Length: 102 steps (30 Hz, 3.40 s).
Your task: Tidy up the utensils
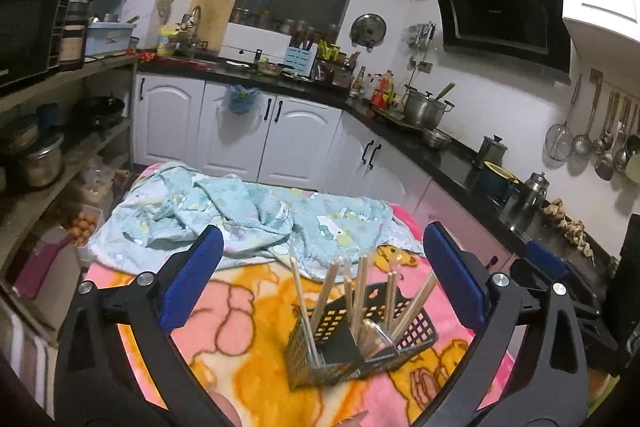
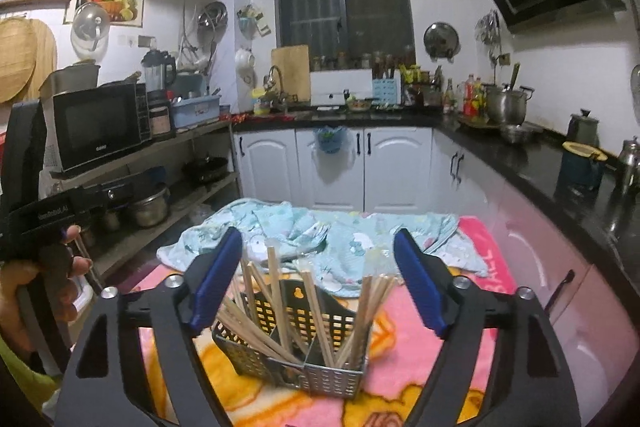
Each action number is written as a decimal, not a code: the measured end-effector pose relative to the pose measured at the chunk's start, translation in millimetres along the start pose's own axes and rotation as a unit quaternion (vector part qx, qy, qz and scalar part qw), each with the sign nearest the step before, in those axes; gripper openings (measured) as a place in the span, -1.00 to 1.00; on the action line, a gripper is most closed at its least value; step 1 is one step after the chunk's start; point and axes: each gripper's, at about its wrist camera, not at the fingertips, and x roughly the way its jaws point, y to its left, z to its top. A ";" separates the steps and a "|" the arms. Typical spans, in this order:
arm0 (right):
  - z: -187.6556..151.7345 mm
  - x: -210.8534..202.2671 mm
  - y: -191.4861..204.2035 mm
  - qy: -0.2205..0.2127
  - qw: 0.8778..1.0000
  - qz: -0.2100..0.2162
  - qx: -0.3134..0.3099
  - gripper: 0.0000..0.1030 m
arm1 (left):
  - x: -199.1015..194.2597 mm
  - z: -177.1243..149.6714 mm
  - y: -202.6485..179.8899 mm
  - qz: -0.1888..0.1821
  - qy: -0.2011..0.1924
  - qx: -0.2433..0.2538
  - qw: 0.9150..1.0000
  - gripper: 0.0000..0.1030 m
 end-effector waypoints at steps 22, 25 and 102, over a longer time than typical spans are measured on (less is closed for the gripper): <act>-49.6 -67.2 2.8 0.006 1.000 -0.020 -0.005 0.87 | -49.6 -76.3 -14.8 0.030 0.057 0.012 0.998 0.79; -64.7 -66.6 5.5 0.025 1.000 -0.018 -0.005 0.87 | -50.6 -96.3 -12.8 0.040 0.067 0.009 0.997 0.79; -190.9 -102.2 26.5 -0.033 0.995 -0.092 -0.032 0.88 | -71.3 -204.4 -31.6 0.064 0.001 0.056 0.996 0.79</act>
